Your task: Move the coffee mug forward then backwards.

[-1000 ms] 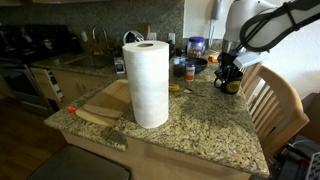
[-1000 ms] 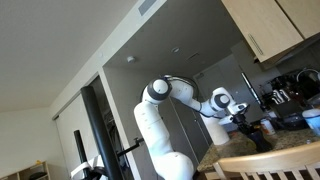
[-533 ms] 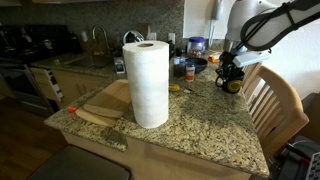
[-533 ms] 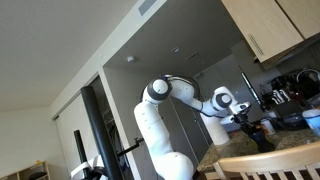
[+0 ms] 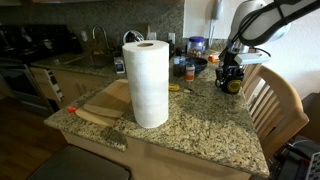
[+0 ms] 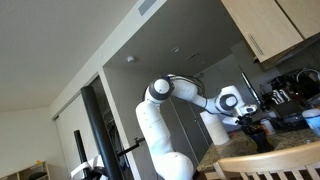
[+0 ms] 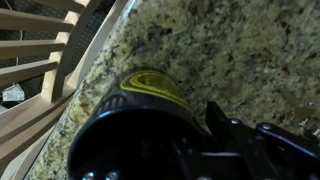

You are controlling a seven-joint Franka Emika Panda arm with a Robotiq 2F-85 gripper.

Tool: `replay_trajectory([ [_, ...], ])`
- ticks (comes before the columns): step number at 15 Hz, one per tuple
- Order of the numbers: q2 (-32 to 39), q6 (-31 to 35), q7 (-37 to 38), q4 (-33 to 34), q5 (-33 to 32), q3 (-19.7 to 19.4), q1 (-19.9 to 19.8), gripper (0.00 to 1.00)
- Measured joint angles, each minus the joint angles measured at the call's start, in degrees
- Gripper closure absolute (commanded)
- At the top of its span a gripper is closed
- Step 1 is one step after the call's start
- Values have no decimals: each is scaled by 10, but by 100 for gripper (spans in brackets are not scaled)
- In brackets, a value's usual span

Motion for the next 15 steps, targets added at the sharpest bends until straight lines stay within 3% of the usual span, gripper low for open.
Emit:
replay_trajectory([
  [4, 5, 18, 28, 1, -15, 3, 1, 3],
  [5, 5, 25, 44, 1, -29, 5, 2, 0],
  [6, 5, 33, 67, 2, -45, 9, 3, 14],
  [8, 5, 34, 74, 2, -47, 12, 3, 0],
  [15, 5, 34, 74, 2, -47, 12, 3, 0],
])
